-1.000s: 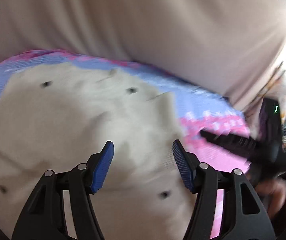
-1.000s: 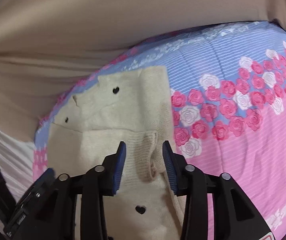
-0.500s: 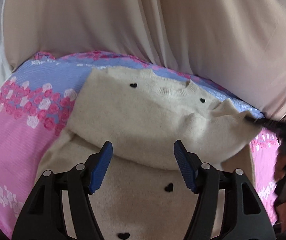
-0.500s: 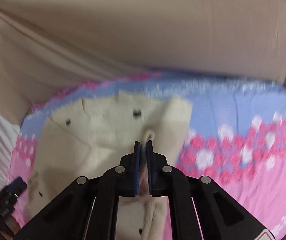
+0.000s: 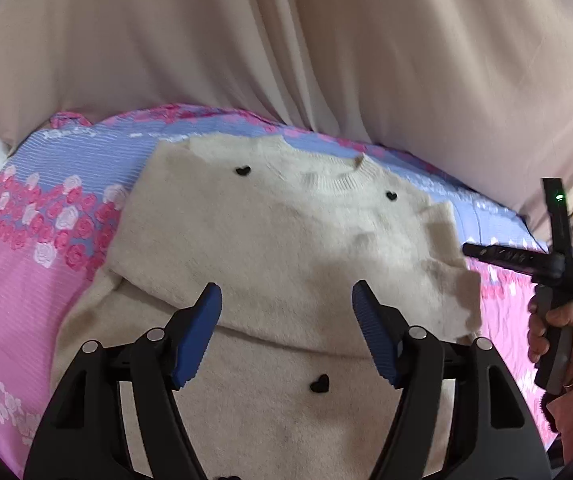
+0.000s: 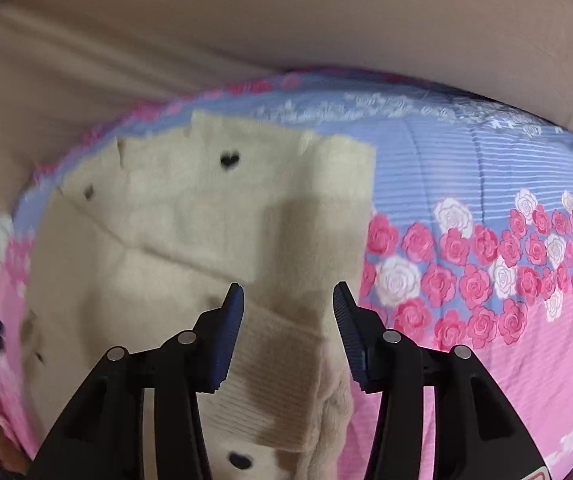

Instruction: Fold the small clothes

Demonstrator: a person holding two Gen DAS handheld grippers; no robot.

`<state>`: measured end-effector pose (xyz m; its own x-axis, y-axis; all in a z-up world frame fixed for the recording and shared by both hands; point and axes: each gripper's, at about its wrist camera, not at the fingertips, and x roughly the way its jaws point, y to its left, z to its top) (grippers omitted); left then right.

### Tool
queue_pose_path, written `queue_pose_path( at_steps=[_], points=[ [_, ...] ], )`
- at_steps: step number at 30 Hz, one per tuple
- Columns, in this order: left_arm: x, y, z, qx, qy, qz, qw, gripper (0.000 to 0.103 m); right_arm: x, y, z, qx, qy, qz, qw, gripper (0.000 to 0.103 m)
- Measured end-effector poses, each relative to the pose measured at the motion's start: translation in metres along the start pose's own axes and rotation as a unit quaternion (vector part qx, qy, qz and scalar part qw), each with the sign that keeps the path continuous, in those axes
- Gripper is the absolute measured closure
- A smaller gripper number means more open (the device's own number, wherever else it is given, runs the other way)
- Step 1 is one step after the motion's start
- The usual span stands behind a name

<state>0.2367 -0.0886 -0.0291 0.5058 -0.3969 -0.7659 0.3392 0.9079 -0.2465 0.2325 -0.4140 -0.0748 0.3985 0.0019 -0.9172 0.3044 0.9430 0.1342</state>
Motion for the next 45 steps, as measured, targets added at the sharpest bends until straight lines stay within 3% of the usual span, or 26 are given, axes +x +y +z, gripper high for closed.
queue_pose_path(
  at_steps=[1,2,9,11,12,14,15,16,18,23,25,27,28,31,34,36,39,41,43,45],
  points=[
    [0.001,-0.003,0.0,0.002,0.002,-0.002,1.0,0.038,0.008,0.004,-0.006,-0.011,0.015,-0.014,1.0,0.068],
    [0.0,-0.005,0.0,0.002,0.0,-0.004,1.0,0.038,0.012,0.006,-0.013,-0.018,0.024,-0.019,0.999,0.09],
    [-0.001,-0.006,-0.003,-0.004,0.0,-0.009,1.0,0.037,-0.012,0.013,-0.028,-0.038,0.005,0.003,0.999,0.089],
    [0.001,-0.004,-0.004,-0.01,0.005,-0.013,0.9999,0.037,-0.008,0.014,-0.034,-0.049,0.016,0.006,0.999,0.078],
    [0.001,-0.004,-0.004,-0.012,0.005,-0.012,0.9998,0.037,-0.005,0.014,-0.037,-0.055,0.018,-0.002,0.998,0.079],
    [-0.002,-0.004,-0.004,-0.012,0.002,-0.013,0.9998,0.038,0.002,0.009,-0.04,-0.049,0.027,0.003,0.998,0.085],
    [-0.003,-0.004,-0.003,-0.009,-0.001,-0.012,0.9999,0.037,0.003,0.008,-0.041,-0.045,0.028,0.009,0.999,0.096],
    [-0.004,-0.004,-0.003,-0.008,-0.002,-0.011,0.9999,0.037,0.0,0.007,-0.041,-0.04,0.022,0.02,0.999,0.097],
    [-0.005,-0.002,-0.003,-0.01,-0.003,-0.008,0.9999,0.037,-0.01,0.008,-0.032,-0.04,0.003,0.036,0.999,0.097],
    [-0.01,0.0,0.002,-0.011,-0.013,-0.006,0.9998,0.037,-0.088,0.013,0.034,-0.052,-0.124,0.065,0.989,0.097],
    [-0.012,0.0,0.005,-0.01,-0.021,-0.006,0.9997,0.037,-0.101,0.008,0.054,-0.049,-0.148,0.066,0.986,0.097],
    [-0.013,-0.002,0.006,-0.009,-0.022,-0.005,0.9997,0.037,-0.076,-0.002,0.057,-0.046,-0.118,0.051,0.991,0.096],
    [-0.011,-0.002,0.006,-0.009,-0.022,-0.002,0.9997,0.037,-0.038,-0.013,0.05,-0.041,-0.06,0.034,0.997,0.096],
    [-0.004,0.003,0.006,-0.017,-0.013,0.008,0.9997,0.037,0.027,-0.035,0.021,-0.005,0.027,-0.015,1.0,0.095],
    [0.003,0.019,0.02,-0.038,-0.02,0.013,0.999,0.037,0.004,-0.032,0.012,0.015,-0.024,-0.008,1.0,0.088],
    [0.015,0.034,0.042,-0.045,-0.029,0.025,0.9983,0.036,-0.009,-0.027,0.014,0.017,-0.039,-0.006,0.999,0.076],
    [0.049,0.059,0.073,-0.067,-0.022,0.04,0.9967,0.036,-0.021,-0.016,0.015,0.014,-0.055,-0.015,0.998,0.075],
    [0.083,0.076,0.089,-0.074,0.007,0.055,0.9957,0.037,-0.033,-0.003,0.015,0.004,-0.075,-0.012,0.997,0.076],
    [0.116,0.088,0.094,-0.053,0.032,0.099,0.9931,0.038,-0.031,0.001,0.016,0.002,-0.071,0.019,0.997,0.079],
    [0.14,0.098,0.09,-0.042,0.058,0.132,0.9887,0.038,-0.004,0.003,0.016,-0.01,-0.023,0.016,1.0,0.083]
  ],
)
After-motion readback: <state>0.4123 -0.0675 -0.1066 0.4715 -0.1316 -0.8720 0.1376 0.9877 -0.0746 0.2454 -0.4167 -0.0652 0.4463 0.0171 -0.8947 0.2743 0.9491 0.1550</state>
